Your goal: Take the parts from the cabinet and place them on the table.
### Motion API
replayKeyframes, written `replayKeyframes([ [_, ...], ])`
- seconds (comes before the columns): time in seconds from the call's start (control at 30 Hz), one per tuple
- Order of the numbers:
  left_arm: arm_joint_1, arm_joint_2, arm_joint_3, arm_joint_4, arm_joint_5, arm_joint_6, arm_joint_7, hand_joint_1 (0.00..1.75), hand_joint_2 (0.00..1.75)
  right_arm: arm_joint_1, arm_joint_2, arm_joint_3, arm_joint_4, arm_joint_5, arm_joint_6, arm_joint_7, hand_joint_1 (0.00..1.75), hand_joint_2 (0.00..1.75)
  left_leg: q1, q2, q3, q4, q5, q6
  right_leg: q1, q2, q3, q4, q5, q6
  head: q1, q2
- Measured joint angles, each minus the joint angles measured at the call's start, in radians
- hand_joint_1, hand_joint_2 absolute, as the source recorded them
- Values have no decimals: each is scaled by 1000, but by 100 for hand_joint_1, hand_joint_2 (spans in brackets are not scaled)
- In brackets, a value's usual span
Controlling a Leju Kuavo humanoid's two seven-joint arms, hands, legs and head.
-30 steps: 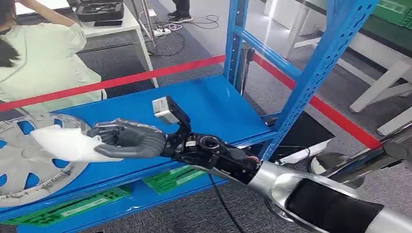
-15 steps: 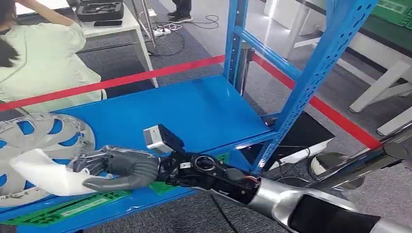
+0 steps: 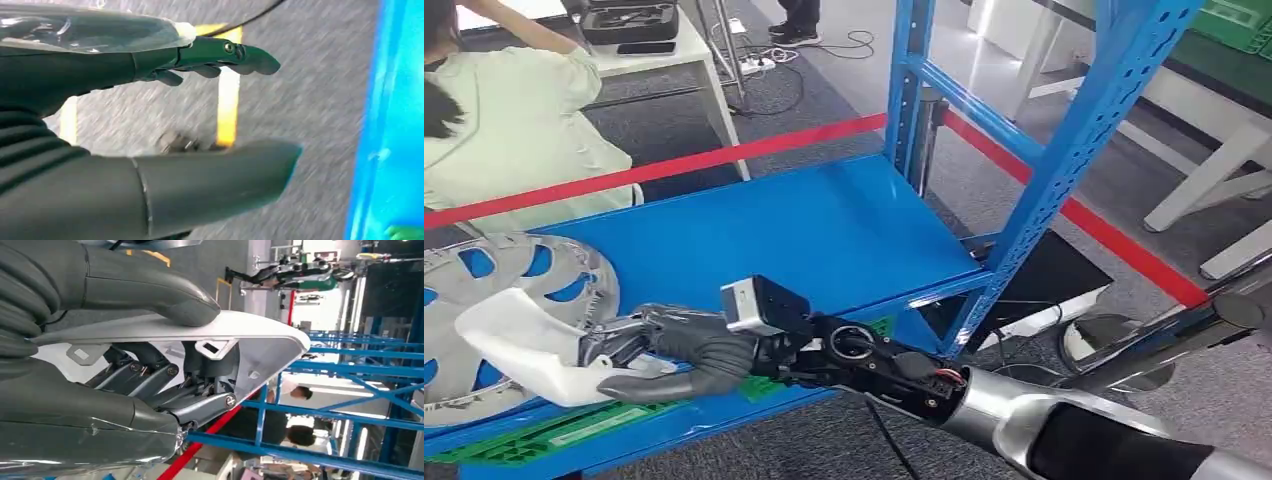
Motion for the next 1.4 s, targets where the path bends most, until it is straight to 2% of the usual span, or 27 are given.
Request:
replayKeyframes([
  [0.07, -3, -1, 2, 0, -4, 36, -16, 0, 175, 1, -1, 0, -4, 3, -3, 0, 175, 175, 0, 0, 0, 0, 0, 0, 0, 0, 0, 0, 0, 0, 0, 0],
  [0.3, -3, -1, 14, 0, 6, 36, -28, 0, 175, 4, -6, 0, -13, 7, -5, 3, 175, 175, 0, 0, 0, 0, 0, 0, 0, 0, 0, 0, 0, 0, 0, 0],
  [0.9, 7, -2, 58, 0, 43, 8, -42, 0, 175, 9, -18, 1, -45, 11, -16, 5, 175, 175, 0, 0, 0, 0, 0, 0, 0, 0, 0, 0, 0, 0, 0, 0],
  [1.4, 14, -4, 66, 0, 58, -38, -21, 0, 175, 8, -19, 9, -52, 2, -23, 10, 175, 175, 0, 0, 0, 0, 0, 0, 0, 0, 0, 0, 0, 0, 0, 0],
])
